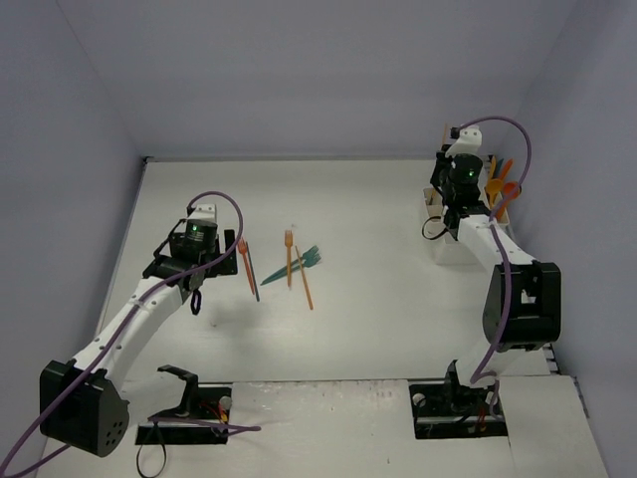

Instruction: Sort the eating utensils into containers

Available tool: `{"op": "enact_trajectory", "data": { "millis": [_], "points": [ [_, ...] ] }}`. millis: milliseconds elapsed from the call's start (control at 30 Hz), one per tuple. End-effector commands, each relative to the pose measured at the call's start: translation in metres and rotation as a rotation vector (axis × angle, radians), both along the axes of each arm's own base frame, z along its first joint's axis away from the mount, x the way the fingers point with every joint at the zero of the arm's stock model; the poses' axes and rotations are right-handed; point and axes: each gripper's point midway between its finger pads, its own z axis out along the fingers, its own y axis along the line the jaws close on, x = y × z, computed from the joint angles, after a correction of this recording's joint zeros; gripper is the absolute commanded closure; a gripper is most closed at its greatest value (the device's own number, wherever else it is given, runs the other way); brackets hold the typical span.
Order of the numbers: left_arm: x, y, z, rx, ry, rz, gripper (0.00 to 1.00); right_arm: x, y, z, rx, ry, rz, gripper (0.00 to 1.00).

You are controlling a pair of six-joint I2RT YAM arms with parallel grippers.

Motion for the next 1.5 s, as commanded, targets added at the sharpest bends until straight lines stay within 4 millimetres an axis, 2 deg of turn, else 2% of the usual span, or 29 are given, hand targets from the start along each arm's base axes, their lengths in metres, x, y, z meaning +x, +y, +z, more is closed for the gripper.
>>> {"op": "enact_trajectory", "data": {
  "millis": [0, 167, 333, 433, 533, 600, 633, 667, 733, 867, 967, 1000, 1133, 1233, 1367, 1467],
  "points": [
    [0.014, 0.003, 0.017, 0.008, -0.058, 0.013, 0.13, 0.007, -0.004, 0.024, -0.017, -0.133, 0.0, 0.98],
    [0.014, 0.002, 0.014, 0.008, -0.049, 0.009, 0.13, 0.001, -0.005, -0.002, -0.019, -0.087, -0.003, 0.92],
    [0.014, 0.001, 0.016, 0.004, -0.054, 0.009, 0.13, -0.004, -0.004, -0.007, -0.019, -0.075, 0.005, 0.88],
    [0.014, 0.0, 0.017, -0.003, -0.059, 0.004, 0.13, -0.011, -0.002, 0.004, -0.01, -0.095, 0.01, 0.77],
    [0.014, -0.001, 0.019, -0.011, -0.068, 0.001, 0.13, -0.026, 0.003, 0.029, -0.001, -0.122, 0.021, 0.66],
    [0.014, -0.001, 0.021, -0.015, -0.075, 0.001, 0.13, -0.035, 0.011, 0.035, 0.012, -0.103, 0.043, 0.57],
    [0.014, -0.001, 0.023, -0.017, -0.078, 0.002, 0.13, -0.04, 0.022, 0.047, 0.033, -0.118, 0.086, 0.56],
    [0.014, -0.002, 0.024, -0.02, -0.082, 0.002, 0.13, -0.047, 0.034, 0.052, 0.038, -0.102, 0.104, 0.54],
    [0.014, -0.003, 0.024, -0.028, -0.084, 0.0, 0.13, -0.063, 0.051, 0.042, 0.031, -0.019, 0.124, 0.5],
    [0.014, -0.004, 0.026, -0.04, -0.089, -0.002, 0.13, -0.102, 0.106, 0.033, 0.101, 0.093, 0.166, 0.47],
    [0.014, -0.006, 0.028, -0.049, -0.089, -0.005, 0.13, -0.128, 0.135, 0.004, 0.126, 0.236, 0.194, 0.45],
    [0.015, -0.006, 0.028, -0.054, -0.09, -0.005, 0.13, -0.143, 0.154, -0.007, 0.124, 0.296, 0.203, 0.43],
    [0.015, -0.007, 0.028, -0.066, -0.088, -0.005, 0.13, -0.185, 0.197, -0.047, 0.09, 0.466, 0.242, 0.43],
    [0.015, -0.008, 0.028, -0.074, -0.086, -0.007, 0.13, -0.201, 0.223, -0.074, 0.097, 0.571, 0.268, 0.43],
    [0.015, -0.009, 0.027, -0.08, -0.082, -0.009, 0.13, -0.225, 0.271, -0.112, 0.082, 0.692, 0.357, 0.44],
    [0.014, -0.009, 0.027, -0.083, -0.085, -0.008, 0.13, -0.228, 0.289, -0.134, 0.054, 0.754, 0.388, 0.45]
  ]
}}
